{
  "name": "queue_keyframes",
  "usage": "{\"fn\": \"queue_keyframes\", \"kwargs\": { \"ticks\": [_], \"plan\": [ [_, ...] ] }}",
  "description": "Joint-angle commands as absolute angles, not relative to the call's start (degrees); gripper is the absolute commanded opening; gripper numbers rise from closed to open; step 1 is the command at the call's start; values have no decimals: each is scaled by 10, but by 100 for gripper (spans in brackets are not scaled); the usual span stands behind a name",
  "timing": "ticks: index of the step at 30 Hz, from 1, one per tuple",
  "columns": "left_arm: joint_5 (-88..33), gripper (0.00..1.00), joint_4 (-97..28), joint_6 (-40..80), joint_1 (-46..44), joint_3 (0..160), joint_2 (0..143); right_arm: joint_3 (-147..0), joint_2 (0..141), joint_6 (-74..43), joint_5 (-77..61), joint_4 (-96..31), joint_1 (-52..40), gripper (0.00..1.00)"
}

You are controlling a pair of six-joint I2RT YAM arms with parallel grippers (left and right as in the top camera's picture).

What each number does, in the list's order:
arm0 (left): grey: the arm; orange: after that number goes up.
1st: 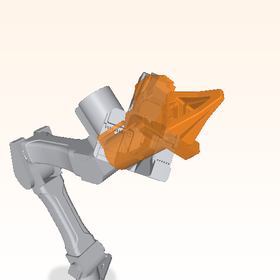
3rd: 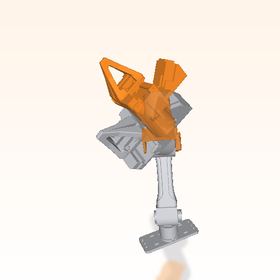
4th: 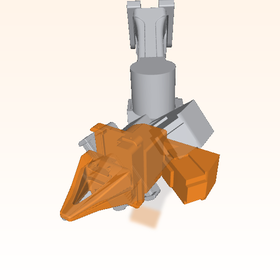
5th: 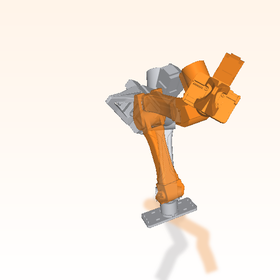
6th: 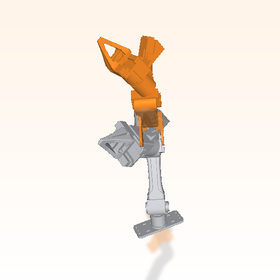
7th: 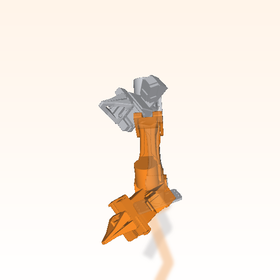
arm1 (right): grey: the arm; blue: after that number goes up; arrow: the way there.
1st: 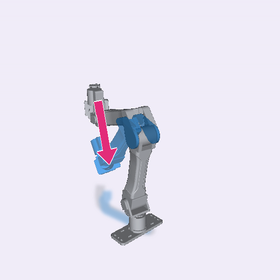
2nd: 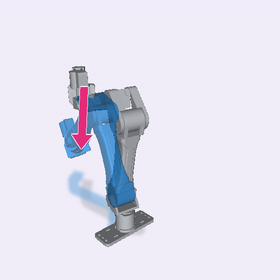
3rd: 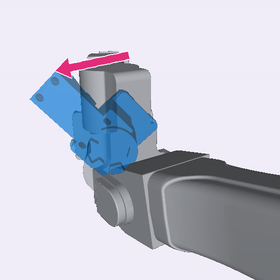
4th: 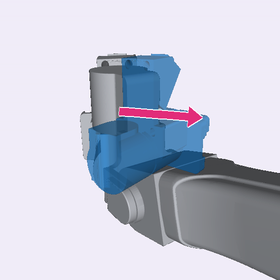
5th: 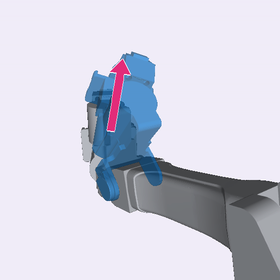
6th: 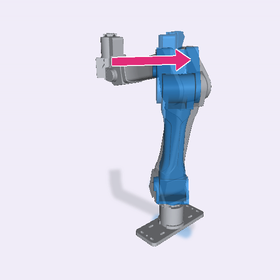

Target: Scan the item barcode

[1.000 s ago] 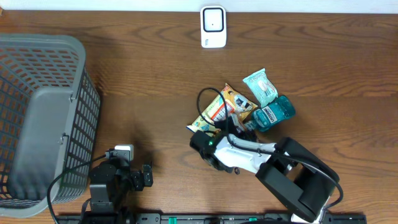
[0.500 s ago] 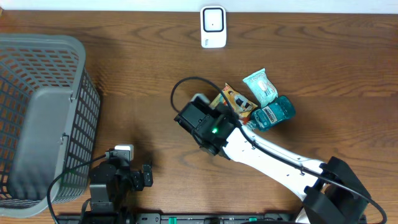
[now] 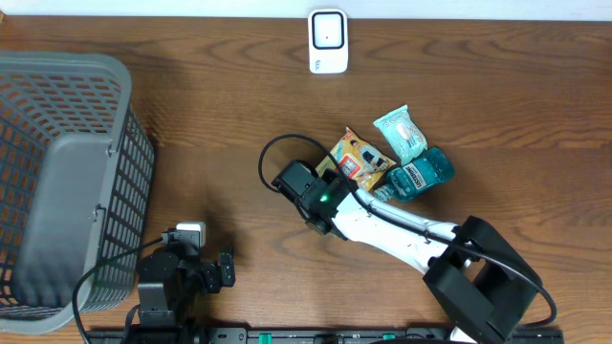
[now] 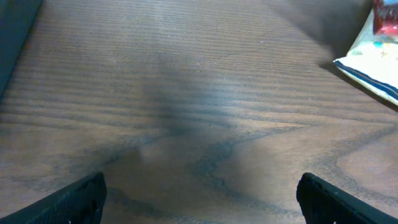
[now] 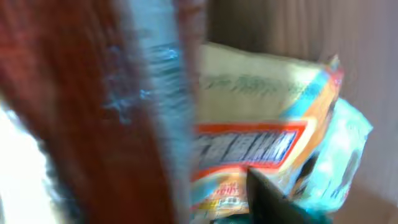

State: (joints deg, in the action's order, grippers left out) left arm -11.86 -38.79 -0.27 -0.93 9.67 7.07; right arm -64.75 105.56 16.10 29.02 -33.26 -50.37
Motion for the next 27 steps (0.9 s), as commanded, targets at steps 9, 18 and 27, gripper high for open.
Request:
{"fn": "queue_keyframes", "kwargs": {
  "ticks": [9,18,27],
  "plan": [
    [-119,98,-395,-8,-10,94,70,-729,992,50,230,-379,-498,83],
    [-119,98,-395,-8,-10,94,70,-750,891,48,172,-455,-492,99],
    [-119,98,-395,-8,-10,94,70,-679,940,107,205,-421,-437,99]
  ]
}}
